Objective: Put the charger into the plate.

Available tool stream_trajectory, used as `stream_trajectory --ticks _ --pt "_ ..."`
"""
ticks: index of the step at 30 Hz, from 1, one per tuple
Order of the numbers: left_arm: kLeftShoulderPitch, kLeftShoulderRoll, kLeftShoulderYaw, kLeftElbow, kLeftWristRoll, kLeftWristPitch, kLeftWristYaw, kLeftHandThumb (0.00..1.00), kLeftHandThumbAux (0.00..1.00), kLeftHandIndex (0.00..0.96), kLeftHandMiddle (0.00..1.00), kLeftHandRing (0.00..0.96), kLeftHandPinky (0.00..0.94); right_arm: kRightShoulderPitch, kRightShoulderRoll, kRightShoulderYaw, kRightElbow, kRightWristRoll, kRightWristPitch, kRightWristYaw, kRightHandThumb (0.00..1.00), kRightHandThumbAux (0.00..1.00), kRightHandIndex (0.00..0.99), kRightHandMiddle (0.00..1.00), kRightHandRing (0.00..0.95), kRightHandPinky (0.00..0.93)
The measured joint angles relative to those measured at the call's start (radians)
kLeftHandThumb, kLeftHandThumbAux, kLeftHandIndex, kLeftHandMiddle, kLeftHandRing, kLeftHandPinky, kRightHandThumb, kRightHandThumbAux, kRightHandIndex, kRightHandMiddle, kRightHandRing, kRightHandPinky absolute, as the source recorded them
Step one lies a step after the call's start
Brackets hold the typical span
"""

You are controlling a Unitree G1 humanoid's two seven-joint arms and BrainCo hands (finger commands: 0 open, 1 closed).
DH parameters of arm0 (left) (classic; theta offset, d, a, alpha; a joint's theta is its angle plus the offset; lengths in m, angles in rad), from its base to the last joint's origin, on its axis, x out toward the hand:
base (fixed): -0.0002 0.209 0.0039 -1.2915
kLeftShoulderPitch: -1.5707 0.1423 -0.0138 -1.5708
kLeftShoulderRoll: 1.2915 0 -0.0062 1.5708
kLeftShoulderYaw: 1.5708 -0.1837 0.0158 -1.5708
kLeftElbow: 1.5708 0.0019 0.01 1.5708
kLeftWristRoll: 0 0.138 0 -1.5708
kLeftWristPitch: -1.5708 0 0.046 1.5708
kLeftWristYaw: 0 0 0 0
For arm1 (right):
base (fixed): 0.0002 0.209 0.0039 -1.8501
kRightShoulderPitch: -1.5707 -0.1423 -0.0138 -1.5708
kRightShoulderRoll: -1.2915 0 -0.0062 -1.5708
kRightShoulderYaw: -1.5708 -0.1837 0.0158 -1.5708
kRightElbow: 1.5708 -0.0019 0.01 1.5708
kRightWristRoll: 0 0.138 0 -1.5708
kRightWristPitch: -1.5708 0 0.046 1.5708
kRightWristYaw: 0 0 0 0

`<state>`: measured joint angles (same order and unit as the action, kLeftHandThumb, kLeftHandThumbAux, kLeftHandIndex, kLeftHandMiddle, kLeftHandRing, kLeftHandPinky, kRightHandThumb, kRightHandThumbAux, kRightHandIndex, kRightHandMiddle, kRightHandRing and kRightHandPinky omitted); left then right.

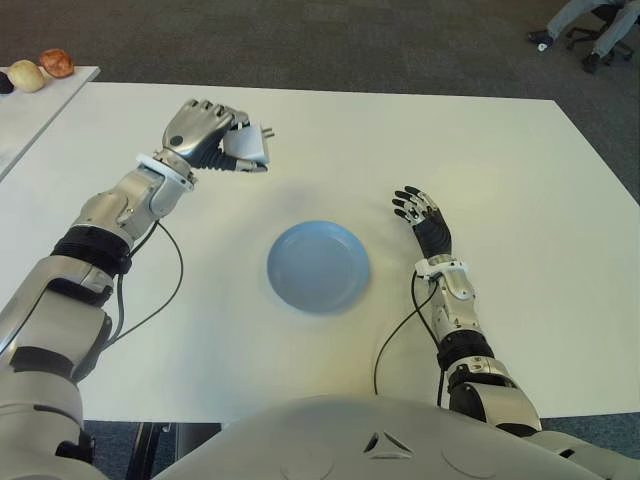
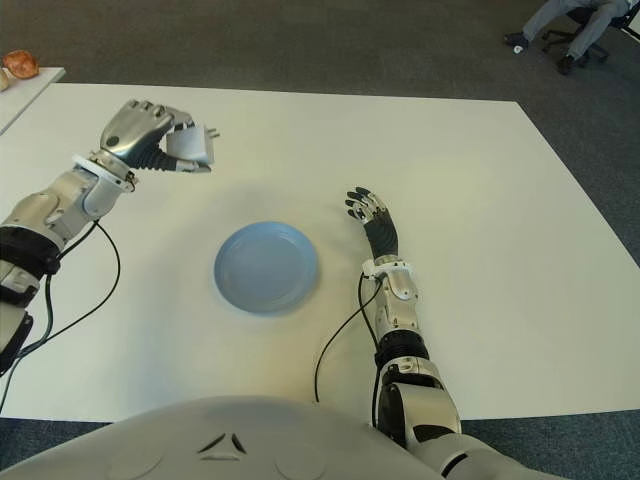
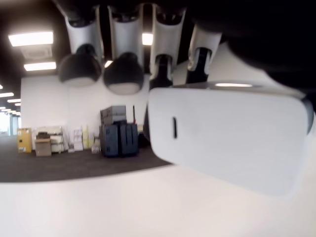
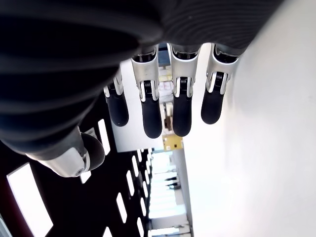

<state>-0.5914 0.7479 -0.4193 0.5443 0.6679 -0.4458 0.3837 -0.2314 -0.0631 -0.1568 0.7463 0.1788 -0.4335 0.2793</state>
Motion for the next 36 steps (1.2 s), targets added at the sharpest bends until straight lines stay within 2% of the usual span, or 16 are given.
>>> stream_trajectory --ticks 5,11,23,36 --pt "0.076 -0.001 0.071 -0.196 -0.060 0.055 -0.136 0.750 0.699 0.442 0.900 0.886 0.856 -0.005 0.003 0.002 0.019 -0.006 0.000 -0.009 0.000 0.563 0.190 0.249 0.220 0.217" --pt "0.123 -0.011 0.109 -0.307 -0.080 0.069 -0.247 0.750 0.698 0.442 0.902 0.885 0.851 -0.012 0.001 0.003 0.032 -0.009 -0.003 -0.013 0.000 0.565 0.184 0.249 0.222 0.227" --pt "0.135 -0.041 0.138 -0.350 -0.088 0.036 -0.347 0.751 0.698 0.442 0.899 0.881 0.835 -0.025 0.003 0.004 0.047 -0.008 -0.003 -0.008 0.000 0.569 0.174 0.242 0.218 0.225" --pt "0.137 -0.097 0.132 -0.374 -0.069 0.008 -0.392 0.753 0.697 0.443 0.895 0.877 0.830 -0.028 0.005 0.004 0.053 -0.006 -0.003 0.006 0.000 0.564 0.170 0.247 0.227 0.233"
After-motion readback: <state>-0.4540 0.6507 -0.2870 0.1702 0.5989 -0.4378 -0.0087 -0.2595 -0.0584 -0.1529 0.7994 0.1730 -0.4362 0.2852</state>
